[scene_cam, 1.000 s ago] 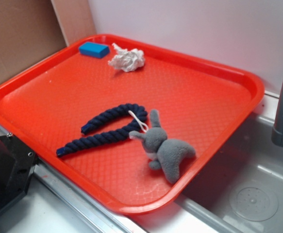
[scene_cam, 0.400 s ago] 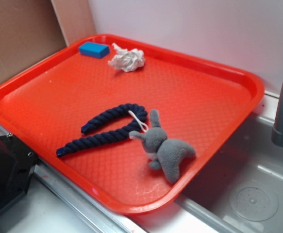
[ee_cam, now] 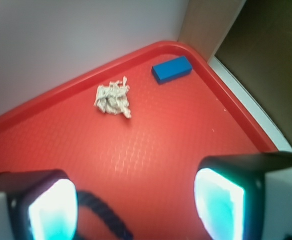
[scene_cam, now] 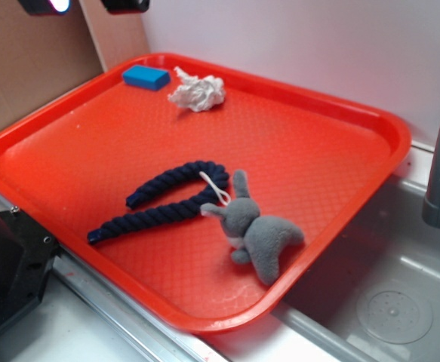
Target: Grab the white paper.
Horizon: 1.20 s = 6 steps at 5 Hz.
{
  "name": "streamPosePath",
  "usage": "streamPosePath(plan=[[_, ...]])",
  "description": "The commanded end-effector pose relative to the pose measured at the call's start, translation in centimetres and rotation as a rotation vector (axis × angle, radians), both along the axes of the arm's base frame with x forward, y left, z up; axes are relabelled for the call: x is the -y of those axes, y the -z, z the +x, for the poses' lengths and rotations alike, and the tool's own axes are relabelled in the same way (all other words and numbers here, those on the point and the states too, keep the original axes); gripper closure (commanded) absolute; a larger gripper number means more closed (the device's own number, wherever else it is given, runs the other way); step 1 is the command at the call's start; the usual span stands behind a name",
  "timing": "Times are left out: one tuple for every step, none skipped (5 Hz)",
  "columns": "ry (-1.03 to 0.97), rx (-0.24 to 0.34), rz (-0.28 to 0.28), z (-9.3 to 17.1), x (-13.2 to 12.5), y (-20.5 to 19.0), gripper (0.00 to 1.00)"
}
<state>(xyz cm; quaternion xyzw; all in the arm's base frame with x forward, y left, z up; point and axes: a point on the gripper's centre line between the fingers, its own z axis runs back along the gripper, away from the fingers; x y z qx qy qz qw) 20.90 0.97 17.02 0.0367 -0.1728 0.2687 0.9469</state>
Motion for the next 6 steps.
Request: streamPosePath(plan=[[-0.031, 0.042, -0.025, 5.4, -3.0, 4.8, 0.00], [-0.043, 0.042, -0.022, 7.4, -3.7, 7.0, 0.00], [-0.042, 0.011, -0.012, 9.2, -4.5, 9.7, 0.00], [-0.049, -0.024, -0.004, 10.6, -5.4, 11.4, 0.00], [-0.021, -0.038, -0.022, 12.0, -6.1, 12.9, 0.00], [-0.013, -0.045, -0.031, 12.5, -6.1, 13.7, 0.59]])
